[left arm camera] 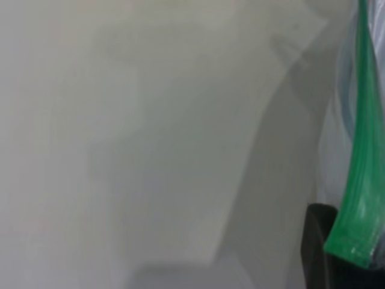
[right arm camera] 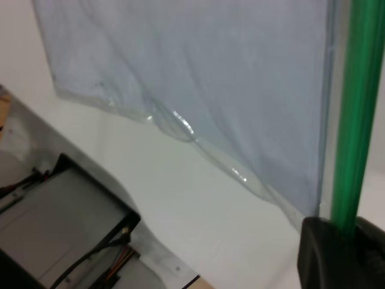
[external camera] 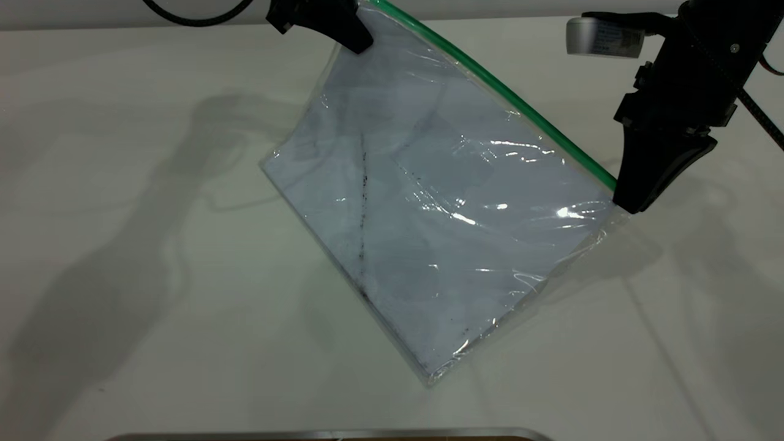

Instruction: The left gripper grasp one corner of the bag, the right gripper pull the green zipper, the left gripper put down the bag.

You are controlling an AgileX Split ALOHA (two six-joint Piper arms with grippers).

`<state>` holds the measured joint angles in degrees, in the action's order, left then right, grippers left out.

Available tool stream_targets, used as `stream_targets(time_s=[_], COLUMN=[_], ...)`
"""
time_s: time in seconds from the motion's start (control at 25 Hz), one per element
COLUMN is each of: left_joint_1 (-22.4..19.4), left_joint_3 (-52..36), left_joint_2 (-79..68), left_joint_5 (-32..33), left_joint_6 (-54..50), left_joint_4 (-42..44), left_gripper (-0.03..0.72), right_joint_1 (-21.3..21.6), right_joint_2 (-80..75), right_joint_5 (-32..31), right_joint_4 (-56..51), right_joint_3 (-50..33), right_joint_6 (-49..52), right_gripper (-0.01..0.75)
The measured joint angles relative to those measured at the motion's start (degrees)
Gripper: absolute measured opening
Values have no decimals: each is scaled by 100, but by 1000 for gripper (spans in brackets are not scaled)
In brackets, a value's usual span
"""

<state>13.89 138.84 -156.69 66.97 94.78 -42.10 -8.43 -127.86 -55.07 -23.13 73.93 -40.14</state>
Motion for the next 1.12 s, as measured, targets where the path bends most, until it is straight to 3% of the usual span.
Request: stream_targets(time_s=[0.28, 0.4, 0.56, 0.68, 0.8, 0.92, 1.12], left_joint_1=[4, 14, 73, 113, 124, 130, 130], left_joint_3=[0, 0, 6, 32, 31, 31, 218], left_joint_2=[0, 0, 0, 0, 5, 64, 389], left_joint_5=[0, 0, 0, 0, -34, -337, -648], left_joint_6=[-11, -55, -411, -758, -1090, -1669, -3045], left_joint_4=[59, 249, 305, 300, 514, 1025, 1560], left_gripper=[60, 95, 240, 390, 529, 605, 619], right_joint_1=[0, 27, 40, 40, 40, 40, 40], right_joint_2=[0, 0, 0, 0, 5, 65, 596], right_joint_5=[244, 390, 734, 1195, 1610, 1751, 1756], right_joint_4=[-26, -1, -1, 3, 11, 157, 272], right_joint_3=[0, -6, -6, -6, -6, 74, 442], right_joint_6=[13, 25, 25, 25, 7, 7, 7], right_gripper=[80, 177, 367, 490, 571, 590, 585])
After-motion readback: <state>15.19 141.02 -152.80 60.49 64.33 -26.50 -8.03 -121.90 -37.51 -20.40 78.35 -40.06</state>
